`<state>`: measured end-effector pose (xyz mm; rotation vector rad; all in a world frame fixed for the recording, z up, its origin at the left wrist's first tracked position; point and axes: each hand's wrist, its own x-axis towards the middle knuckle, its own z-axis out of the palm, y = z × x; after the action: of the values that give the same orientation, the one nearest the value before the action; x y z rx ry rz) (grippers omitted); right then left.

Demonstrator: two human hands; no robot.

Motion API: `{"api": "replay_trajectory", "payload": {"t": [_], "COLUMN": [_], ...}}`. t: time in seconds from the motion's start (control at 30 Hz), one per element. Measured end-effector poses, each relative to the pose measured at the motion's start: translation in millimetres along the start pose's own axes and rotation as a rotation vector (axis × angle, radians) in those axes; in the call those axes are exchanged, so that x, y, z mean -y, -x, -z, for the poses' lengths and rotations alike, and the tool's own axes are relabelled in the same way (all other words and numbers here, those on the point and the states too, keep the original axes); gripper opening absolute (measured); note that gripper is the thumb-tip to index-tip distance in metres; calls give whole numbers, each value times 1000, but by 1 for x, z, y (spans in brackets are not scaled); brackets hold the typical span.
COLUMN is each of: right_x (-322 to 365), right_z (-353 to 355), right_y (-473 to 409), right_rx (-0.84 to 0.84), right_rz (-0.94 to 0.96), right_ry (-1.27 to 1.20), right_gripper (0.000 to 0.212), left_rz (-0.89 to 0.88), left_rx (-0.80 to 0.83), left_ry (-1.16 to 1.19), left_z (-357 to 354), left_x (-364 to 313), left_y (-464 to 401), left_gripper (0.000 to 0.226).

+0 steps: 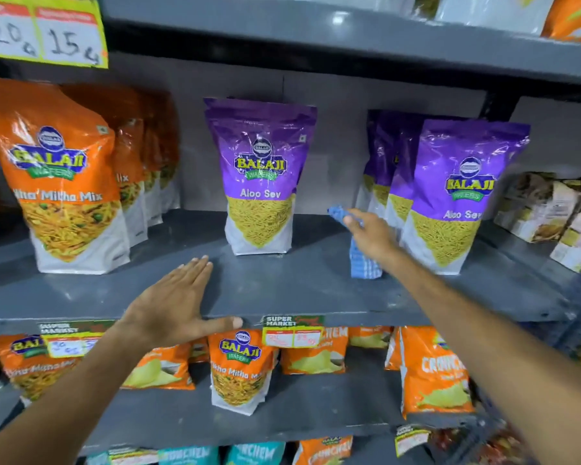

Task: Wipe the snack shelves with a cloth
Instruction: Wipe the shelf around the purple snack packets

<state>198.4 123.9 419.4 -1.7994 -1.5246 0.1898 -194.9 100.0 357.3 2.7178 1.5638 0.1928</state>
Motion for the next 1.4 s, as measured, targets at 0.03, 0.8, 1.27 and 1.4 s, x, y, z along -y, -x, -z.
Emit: {"api": "replay_trajectory", "payload": {"t": [0.03, 0.8, 1.27, 1.4], "right_x": [-3, -11, -24, -18], "right_z": [-5, -50, 2, -10], "right_y": [-21, -19, 70, 73], "right_rx": [20, 337, 188, 170], "right_rz": [-25, 259, 199, 79], "right_ry": [33, 321, 76, 466], "right_gripper": [37, 39, 38, 45], "left_rz": [11, 56, 45, 41], "left_rx": [0, 30, 85, 77], "left_ry": [-7, 21, 17, 11], "left_z": [1, 6, 7, 6], "left_x": [-1, -8, -6, -5], "left_y": [0, 3, 4, 3], "left_gripper": [148, 148, 143, 143]}}
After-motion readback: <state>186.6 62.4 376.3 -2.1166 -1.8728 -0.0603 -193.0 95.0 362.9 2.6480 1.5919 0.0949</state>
